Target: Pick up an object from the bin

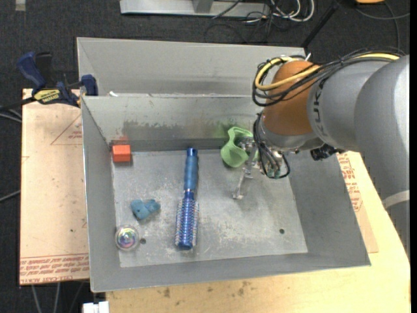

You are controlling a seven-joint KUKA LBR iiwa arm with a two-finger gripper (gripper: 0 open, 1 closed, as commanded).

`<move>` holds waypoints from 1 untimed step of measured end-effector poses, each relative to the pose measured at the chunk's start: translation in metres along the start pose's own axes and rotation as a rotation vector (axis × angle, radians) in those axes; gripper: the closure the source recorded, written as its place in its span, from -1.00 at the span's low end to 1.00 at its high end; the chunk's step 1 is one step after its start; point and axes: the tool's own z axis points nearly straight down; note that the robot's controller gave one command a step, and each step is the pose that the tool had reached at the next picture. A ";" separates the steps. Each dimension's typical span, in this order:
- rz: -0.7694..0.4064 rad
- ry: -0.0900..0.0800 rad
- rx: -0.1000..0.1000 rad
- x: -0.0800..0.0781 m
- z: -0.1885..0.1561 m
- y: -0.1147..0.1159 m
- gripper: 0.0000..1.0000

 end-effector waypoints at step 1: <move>-0.003 -0.002 -0.001 -0.001 -0.001 0.001 -1.00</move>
Offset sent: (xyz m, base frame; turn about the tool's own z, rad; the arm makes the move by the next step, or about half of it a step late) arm 0.0000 0.0000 0.0000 0.0000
